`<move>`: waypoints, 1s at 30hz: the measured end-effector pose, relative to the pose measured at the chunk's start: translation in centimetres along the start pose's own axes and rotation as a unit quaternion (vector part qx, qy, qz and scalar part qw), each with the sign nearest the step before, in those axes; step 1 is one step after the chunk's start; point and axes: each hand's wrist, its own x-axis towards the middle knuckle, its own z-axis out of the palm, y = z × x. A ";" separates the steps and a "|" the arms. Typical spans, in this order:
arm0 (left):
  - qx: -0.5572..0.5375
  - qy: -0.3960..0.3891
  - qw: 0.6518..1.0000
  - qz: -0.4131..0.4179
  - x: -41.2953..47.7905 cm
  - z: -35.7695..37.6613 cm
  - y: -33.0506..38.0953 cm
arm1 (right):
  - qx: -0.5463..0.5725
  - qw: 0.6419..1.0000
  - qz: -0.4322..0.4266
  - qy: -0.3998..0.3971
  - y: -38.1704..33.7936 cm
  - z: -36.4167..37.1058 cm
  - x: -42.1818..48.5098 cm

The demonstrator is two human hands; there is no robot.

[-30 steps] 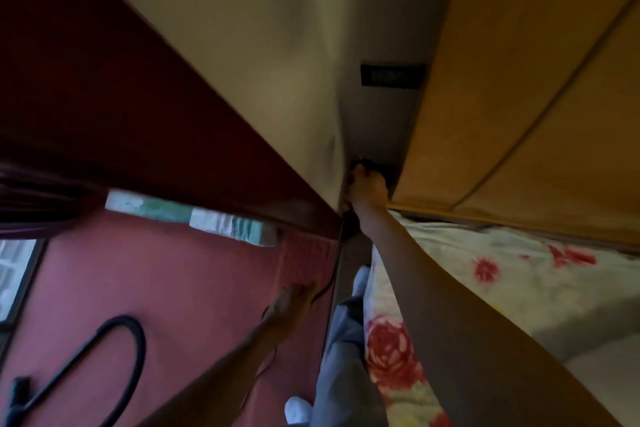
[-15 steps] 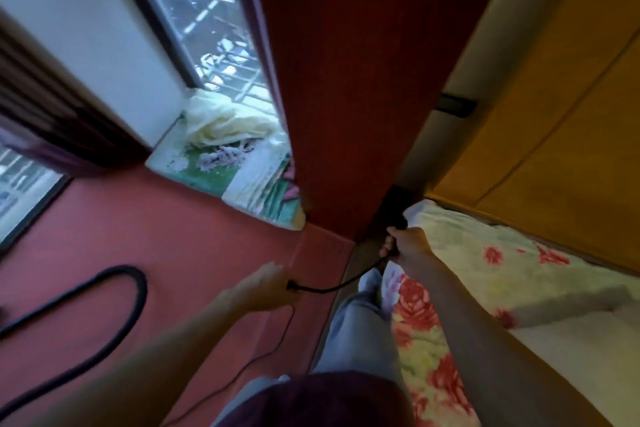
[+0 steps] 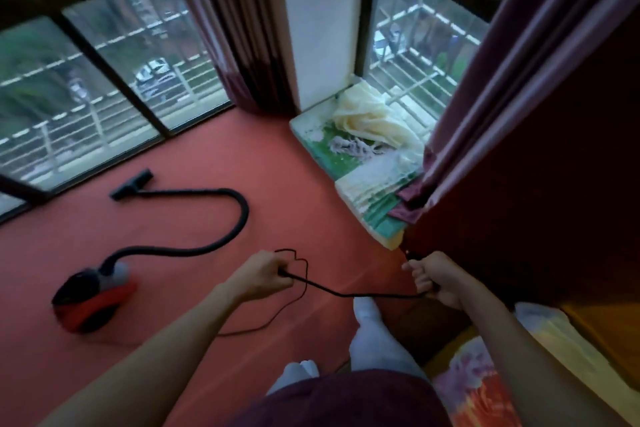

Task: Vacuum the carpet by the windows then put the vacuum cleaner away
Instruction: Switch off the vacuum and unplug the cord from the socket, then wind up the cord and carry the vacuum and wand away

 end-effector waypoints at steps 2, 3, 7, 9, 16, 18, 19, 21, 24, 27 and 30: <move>-0.021 0.026 0.999 -0.036 -0.1 -1.4 -1.0 | -0.041 0.998 0.019 -0.033 -2.7 1.0 1.3; -0.032 0.047 0.997 -0.053 -0.2 -2.0 -1.4 | -0.066 0.996 0.022 -0.049 -4.0 1.4 2.1; -0.098 0.159 0.976 -0.113 -1.4 -5.1 -1.4 | -0.165 0.983 0.008 -0.079 -9.0 3.8 5.5; -0.113 0.222 0.960 -0.126 -2.2 -7.0 -1.1 | -0.237 0.968 -0.028 -0.075 -10.9 5.9 6.9; -0.158 0.389 0.901 -0.111 -9.3 -15.4 1.2 | -0.406 0.897 -0.140 -0.105 -10.6 18.0 9.5; -0.181 0.456 0.864 -0.116 -12.7 -17.3 1.5 | -0.396 0.895 -0.124 -0.162 -8.3 22.8 7.3; -0.188 0.488 0.844 -0.122 -14.5 -18.1 1.5 | -0.383 0.898 -0.109 -0.187 -7.0 25.2 6.0; -0.192 0.534 0.814 -0.126 -17.6 -19.1 1.5 | -0.339 0.909 -0.087 -0.226 -4.7 29.4 2.9; -0.176 0.605 0.767 -0.118 -22.5 -19.3 1.1 | -0.293 0.911 -0.082 -0.280 -0.9 35.7 -1.7; -0.189 0.652 0.729 -0.087 -26.7 -18.9 -0.3 | -0.275 0.908 -0.077 -0.308 3.0 41.0 -5.9; -0.277 0.674 0.679 -0.084 -29.9 -18.6 -2.2 | -0.266 0.901 -0.066 -0.338 6.2 45.4 -9.2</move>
